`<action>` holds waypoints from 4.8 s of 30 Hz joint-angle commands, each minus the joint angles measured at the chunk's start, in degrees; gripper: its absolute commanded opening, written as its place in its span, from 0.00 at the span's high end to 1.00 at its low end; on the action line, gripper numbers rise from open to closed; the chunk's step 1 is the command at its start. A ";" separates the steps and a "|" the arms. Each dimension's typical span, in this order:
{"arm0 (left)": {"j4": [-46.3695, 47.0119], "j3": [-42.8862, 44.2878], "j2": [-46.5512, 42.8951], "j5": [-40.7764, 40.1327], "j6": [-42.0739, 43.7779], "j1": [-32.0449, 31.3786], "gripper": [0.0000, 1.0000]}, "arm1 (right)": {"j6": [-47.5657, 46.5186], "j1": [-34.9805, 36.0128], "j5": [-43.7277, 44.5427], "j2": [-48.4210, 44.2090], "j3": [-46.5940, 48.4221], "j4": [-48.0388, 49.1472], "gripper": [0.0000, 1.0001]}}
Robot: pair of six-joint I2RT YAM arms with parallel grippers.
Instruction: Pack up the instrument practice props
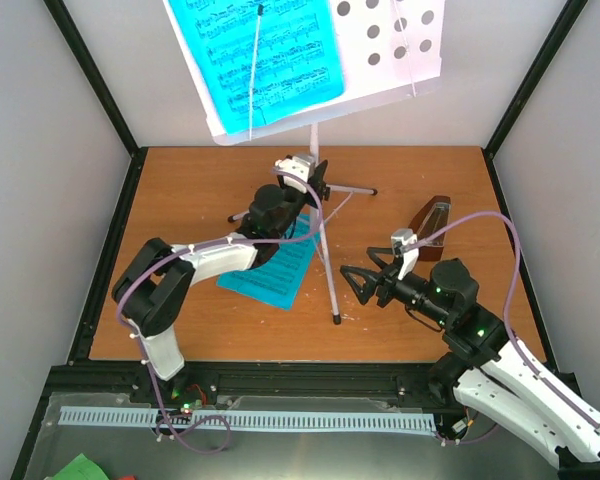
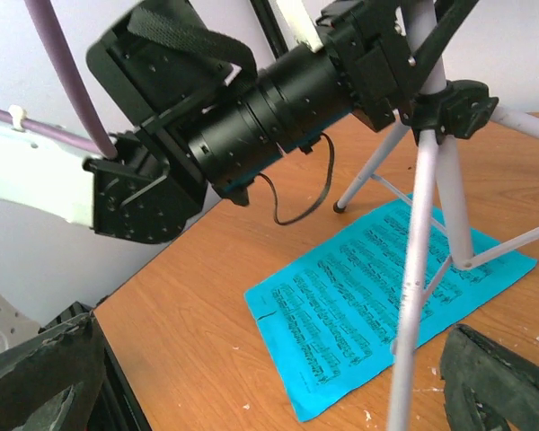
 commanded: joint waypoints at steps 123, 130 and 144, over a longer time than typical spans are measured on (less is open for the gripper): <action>-57.10 45.55 -21.56 48.07 -19.28 26.58 1.00 | 9.39 -0.26 -16.01 71.19 101.26 -5.86 0.60; -57.10 45.62 -21.96 48.10 -19.19 26.57 1.00 | 7.01 -0.17 -15.75 72.11 101.26 -2.43 0.80; -60.79 49.42 -21.81 42.83 -18.44 26.69 1.00 | 0.93 0.09 -16.15 69.26 93.02 4.60 0.97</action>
